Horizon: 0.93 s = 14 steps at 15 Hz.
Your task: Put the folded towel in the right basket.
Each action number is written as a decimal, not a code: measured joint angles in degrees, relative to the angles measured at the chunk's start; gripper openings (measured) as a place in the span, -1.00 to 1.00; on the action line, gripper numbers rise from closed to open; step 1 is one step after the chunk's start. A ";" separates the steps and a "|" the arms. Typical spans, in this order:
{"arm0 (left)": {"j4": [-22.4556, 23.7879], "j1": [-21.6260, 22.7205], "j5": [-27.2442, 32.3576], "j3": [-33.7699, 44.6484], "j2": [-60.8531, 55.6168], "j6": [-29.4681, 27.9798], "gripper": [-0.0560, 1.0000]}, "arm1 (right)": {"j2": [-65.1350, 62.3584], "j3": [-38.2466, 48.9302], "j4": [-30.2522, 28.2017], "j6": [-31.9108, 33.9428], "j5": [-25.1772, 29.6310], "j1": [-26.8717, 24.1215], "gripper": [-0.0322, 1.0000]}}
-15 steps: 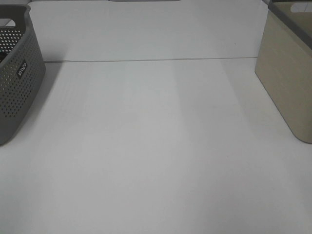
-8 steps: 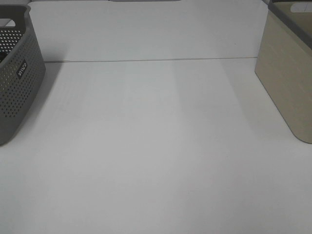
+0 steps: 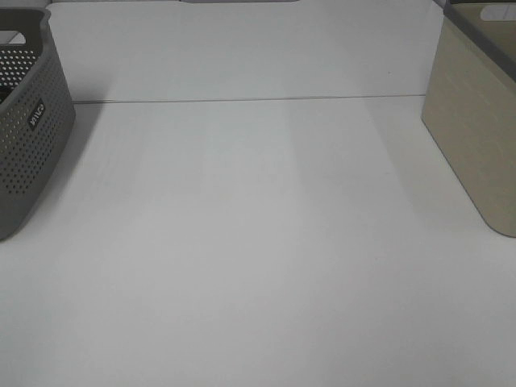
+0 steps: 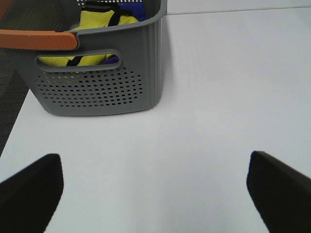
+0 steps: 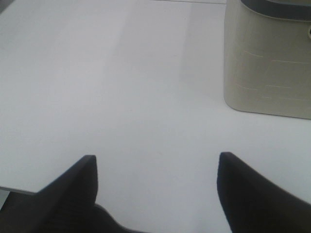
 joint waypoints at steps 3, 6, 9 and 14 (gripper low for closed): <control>0.00 0.00 0.00 0.00 0.00 0.00 0.95 | -0.17 0.00 0.00 0.00 -0.17 0.00 0.35; 0.00 0.00 0.00 0.00 0.00 0.00 0.95 | -0.17 0.00 0.00 0.00 -0.17 -0.17 0.35; 0.00 0.00 0.00 0.00 0.00 0.00 0.95 | -0.17 0.00 0.00 0.00 -0.23 -4.98 0.35; 0.00 0.00 0.00 0.00 0.00 0.00 0.95 | -0.17 0.00 0.00 0.00 -0.29 -5.27 0.35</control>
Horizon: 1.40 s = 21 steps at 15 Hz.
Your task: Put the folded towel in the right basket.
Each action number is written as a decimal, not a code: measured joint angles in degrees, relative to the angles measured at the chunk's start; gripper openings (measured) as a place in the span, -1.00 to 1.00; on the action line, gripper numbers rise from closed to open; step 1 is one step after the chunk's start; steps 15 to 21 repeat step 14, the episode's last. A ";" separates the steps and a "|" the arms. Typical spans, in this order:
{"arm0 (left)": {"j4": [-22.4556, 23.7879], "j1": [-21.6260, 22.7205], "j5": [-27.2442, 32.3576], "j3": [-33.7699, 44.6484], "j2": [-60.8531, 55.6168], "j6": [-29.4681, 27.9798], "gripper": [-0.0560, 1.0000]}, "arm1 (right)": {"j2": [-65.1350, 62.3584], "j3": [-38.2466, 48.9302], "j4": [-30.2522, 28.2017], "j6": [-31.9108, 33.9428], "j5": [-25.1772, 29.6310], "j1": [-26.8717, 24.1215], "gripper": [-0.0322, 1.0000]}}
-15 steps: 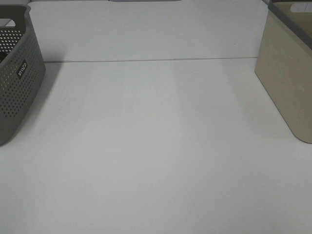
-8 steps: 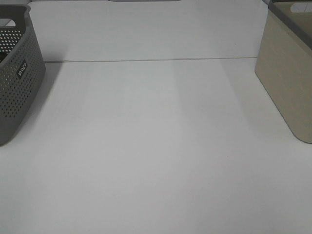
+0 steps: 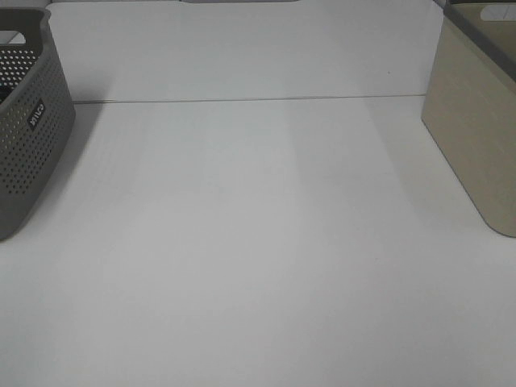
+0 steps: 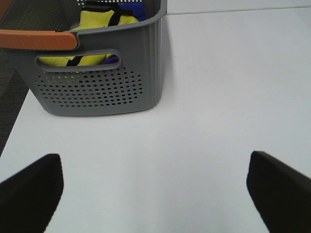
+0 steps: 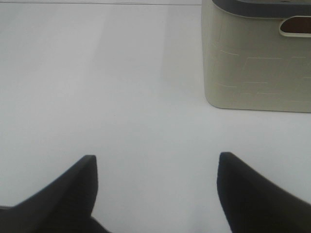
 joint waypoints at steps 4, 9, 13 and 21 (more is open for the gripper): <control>0.00 0.00 0.00 0.00 0.00 0.00 0.95 | 0.00 0.00 0.00 0.00 0.00 0.00 0.35; 0.00 0.00 0.00 0.00 0.00 0.00 0.95 | 0.00 0.00 0.00 0.00 0.00 0.00 0.35; 0.00 0.00 0.00 0.00 0.00 0.00 0.95 | 0.00 0.00 0.00 0.00 0.00 0.00 0.35; 0.00 0.00 0.00 0.00 0.00 0.00 0.95 | 0.00 0.00 0.00 0.00 0.00 0.00 0.35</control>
